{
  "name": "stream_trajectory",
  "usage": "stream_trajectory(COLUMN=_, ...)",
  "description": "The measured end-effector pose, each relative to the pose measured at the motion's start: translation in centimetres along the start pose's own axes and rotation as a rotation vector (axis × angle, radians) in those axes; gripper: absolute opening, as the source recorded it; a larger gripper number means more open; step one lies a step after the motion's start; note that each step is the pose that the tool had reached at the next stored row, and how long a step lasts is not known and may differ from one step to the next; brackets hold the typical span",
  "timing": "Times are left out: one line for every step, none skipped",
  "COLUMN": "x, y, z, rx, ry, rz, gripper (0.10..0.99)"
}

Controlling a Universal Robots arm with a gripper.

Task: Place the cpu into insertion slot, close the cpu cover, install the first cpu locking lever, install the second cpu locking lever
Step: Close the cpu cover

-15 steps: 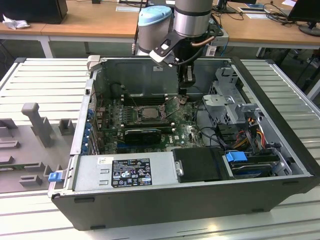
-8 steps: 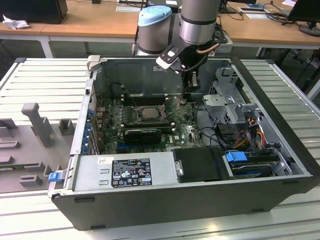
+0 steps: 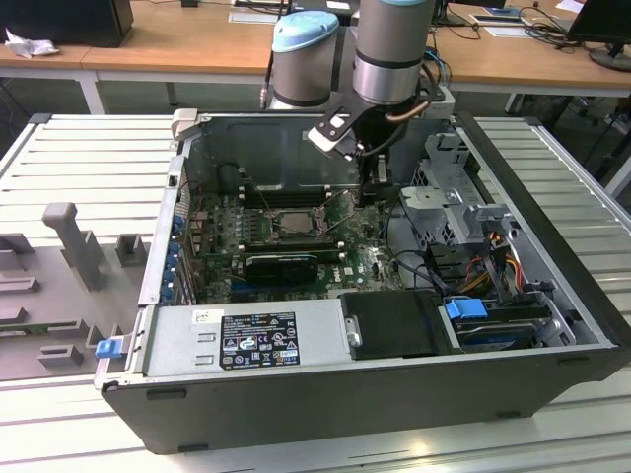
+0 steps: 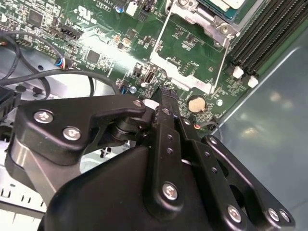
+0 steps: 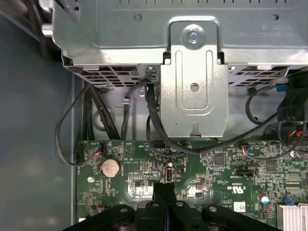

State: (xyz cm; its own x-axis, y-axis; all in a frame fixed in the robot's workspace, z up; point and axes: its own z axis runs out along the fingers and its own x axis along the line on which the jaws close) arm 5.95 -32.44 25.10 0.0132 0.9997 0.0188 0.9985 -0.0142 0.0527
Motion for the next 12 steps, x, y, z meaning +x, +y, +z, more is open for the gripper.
stream_trajectory(x=0.00, y=-0.01, z=0.24, rx=0.001, ry=-0.0001, rz=0.000, gripper=0.106)
stream_trajectory(x=0.00, y=0.00, z=0.29, rx=0.004, ry=0.0000, rz=-0.001, gripper=0.106)
stream_trajectory(x=-0.01, y=-0.04, z=0.30, rx=0.011, ry=-0.0001, rz=-0.002, gripper=0.106)
stream_trajectory(x=0.00, y=-0.10, z=0.31, rx=0.016, ry=-0.0003, rz=-0.001, gripper=0.106)
stream_trajectory(x=0.01, y=-0.19, z=0.33, rx=0.019, ry=0.0000, rz=-0.001, gripper=0.106)
stream_trajectory(x=0.01, y=-0.47, z=0.34, rx=0.020, ry=0.0000, rz=-0.001, gripper=0.106)
stream_trajectory(x=0.01, y=-0.72, z=0.34, rx=0.021, ry=0.0001, rz=-0.001, gripper=0.106)
stream_trajectory(x=0.01, y=-0.82, z=0.35, rx=0.021, ry=0.0001, rz=-0.001, gripper=0.106)
stream_trajectory(x=0.01, y=-0.88, z=0.34, rx=0.021, ry=0.0000, rz=-0.001, gripper=0.106)
stream_trajectory(x=0.01, y=-0.92, z=0.35, rx=0.021, ry=0.0001, rz=-0.001, gripper=0.106)
stream_trajectory(x=0.01, y=-1.00, z=0.34, rx=0.021, ry=0.0000, rz=-0.001, gripper=0.106)
stream_trajectory(x=0.01, y=-1.09, z=0.34, rx=0.021, ry=0.0000, rz=-0.002, gripper=0.106)
